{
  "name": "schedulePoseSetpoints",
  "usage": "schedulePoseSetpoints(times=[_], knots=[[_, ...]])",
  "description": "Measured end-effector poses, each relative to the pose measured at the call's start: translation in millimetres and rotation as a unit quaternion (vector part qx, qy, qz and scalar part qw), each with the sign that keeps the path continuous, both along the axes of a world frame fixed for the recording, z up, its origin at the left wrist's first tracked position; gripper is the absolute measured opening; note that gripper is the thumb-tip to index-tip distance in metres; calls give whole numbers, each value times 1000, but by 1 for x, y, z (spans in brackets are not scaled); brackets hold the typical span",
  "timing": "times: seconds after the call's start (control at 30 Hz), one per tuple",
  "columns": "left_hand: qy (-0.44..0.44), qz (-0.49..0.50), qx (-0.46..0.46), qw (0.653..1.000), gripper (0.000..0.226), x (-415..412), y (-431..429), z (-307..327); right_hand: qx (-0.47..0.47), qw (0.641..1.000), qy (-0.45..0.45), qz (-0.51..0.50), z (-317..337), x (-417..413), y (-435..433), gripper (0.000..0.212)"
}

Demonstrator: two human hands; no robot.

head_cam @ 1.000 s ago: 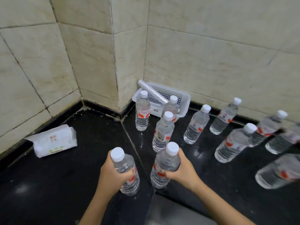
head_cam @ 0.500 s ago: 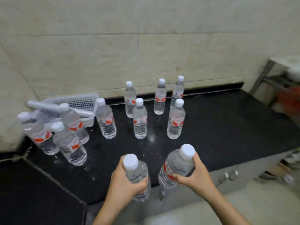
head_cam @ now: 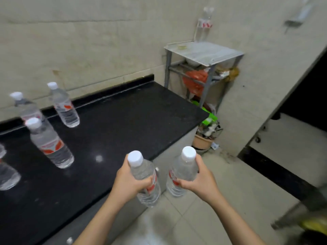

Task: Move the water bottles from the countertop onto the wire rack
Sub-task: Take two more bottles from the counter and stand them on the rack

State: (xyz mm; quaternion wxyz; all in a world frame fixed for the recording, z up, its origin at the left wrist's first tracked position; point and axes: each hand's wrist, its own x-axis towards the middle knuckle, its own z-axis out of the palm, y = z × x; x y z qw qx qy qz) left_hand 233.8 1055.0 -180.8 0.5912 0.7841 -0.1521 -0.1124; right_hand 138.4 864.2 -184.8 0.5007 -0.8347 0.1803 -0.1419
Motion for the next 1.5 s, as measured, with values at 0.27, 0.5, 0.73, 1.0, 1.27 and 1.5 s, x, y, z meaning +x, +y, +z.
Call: schedulePoseSetpoints(times=[0.27,0.5,0.73,1.0,1.27,1.5], knots=[[-1,-113,19,993,54,50,-115,-12,13,991,17,-130,-10,-2,-98,77],[5,-155,-15,988,51,123,-225,0,19,979,27,-203,-1,40,-189,75],[6,-199,-29,980,55,183,-326,18,25,959,20,-280,19,61,-272,79],[-1,-180,-49,982,53,191,-482,5,25,961,-22,-275,24,52,-424,81],[-51,-157,-101,981,53,200,-566,64,-2,973,-87,-216,66,96,-535,76],[-101,-79,-193,973,60,240,-609,124,-35,968,-181,-169,114,164,-610,82]])
